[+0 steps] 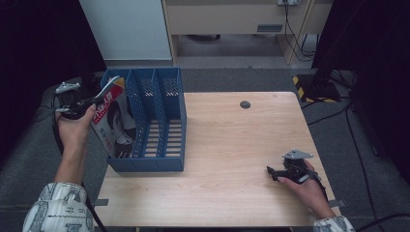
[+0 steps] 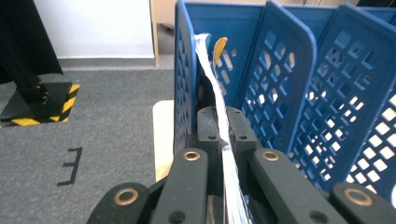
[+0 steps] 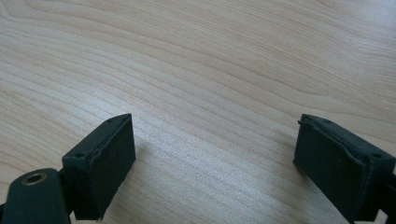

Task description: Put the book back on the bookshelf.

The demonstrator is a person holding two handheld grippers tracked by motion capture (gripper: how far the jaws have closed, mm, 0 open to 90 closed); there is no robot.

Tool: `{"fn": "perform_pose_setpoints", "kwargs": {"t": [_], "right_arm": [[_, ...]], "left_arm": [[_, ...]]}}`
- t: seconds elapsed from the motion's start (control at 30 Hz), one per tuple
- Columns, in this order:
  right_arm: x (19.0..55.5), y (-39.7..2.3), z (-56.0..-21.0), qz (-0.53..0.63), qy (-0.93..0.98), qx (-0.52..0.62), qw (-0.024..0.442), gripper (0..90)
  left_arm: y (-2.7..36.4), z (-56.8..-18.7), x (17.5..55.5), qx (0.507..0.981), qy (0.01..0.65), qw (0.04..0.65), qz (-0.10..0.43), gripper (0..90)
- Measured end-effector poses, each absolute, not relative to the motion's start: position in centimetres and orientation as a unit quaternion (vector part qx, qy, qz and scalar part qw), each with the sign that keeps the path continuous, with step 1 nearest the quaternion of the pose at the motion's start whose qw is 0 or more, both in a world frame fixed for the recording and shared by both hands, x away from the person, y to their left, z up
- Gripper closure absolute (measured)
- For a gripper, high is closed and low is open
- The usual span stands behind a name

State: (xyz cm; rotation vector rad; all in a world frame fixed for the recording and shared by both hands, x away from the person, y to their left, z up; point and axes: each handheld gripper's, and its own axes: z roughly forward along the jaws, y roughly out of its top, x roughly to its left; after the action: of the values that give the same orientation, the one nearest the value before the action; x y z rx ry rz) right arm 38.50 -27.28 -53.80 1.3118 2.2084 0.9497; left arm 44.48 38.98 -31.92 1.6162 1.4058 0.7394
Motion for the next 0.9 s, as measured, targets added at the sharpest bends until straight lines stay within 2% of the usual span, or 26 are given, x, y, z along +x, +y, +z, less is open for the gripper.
{"fn": "perform_pose_setpoints", "kwargs": {"t": [0.47, 0.9], "right_arm": [[38.5, -27.3, -53.8, 0.34, 0.79, 0.47, 0.2, 12.7], [38.5, -27.3, -53.8, 0.34, 0.79, 0.469, 0.201, 12.7]], "left_arm": [[38.9, -31.3, 43.9, 0.609, 0.544, 0.464, 0.341, 86.8], [39.2, -32.6, 44.3, 0.601, 0.555, 0.468, 0.333, 86.7]]}}
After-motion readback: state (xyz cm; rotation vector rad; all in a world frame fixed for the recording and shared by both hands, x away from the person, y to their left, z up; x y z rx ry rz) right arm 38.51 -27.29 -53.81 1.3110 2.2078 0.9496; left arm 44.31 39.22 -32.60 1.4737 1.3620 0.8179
